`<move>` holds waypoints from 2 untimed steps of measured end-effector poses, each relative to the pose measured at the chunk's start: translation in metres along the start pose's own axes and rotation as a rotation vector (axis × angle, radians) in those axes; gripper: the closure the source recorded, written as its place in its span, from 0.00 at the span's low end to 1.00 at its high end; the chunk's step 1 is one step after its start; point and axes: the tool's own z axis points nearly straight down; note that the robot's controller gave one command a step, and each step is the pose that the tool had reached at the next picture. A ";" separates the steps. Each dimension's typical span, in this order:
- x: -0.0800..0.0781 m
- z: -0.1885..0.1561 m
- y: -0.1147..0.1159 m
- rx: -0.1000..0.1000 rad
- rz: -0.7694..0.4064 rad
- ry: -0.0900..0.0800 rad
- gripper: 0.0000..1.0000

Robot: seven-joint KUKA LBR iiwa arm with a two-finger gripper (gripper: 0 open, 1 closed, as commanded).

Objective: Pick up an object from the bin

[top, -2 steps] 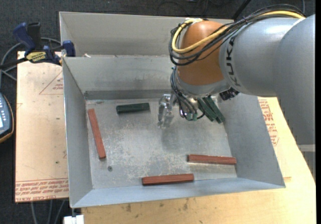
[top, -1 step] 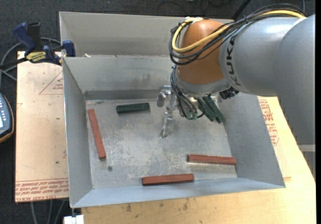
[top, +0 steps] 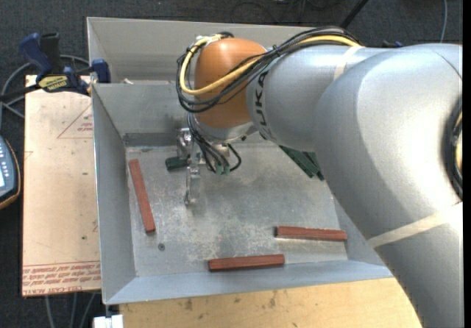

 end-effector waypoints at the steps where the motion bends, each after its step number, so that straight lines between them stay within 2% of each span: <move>1: -0.001 -0.004 -0.003 0.002 0.005 -0.001 1.00; 2: 0.011 -0.152 0.002 0.001 0.009 -0.007 1.00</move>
Offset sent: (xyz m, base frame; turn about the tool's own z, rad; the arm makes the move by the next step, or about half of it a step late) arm 0.0000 0.0000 0.0000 0.0000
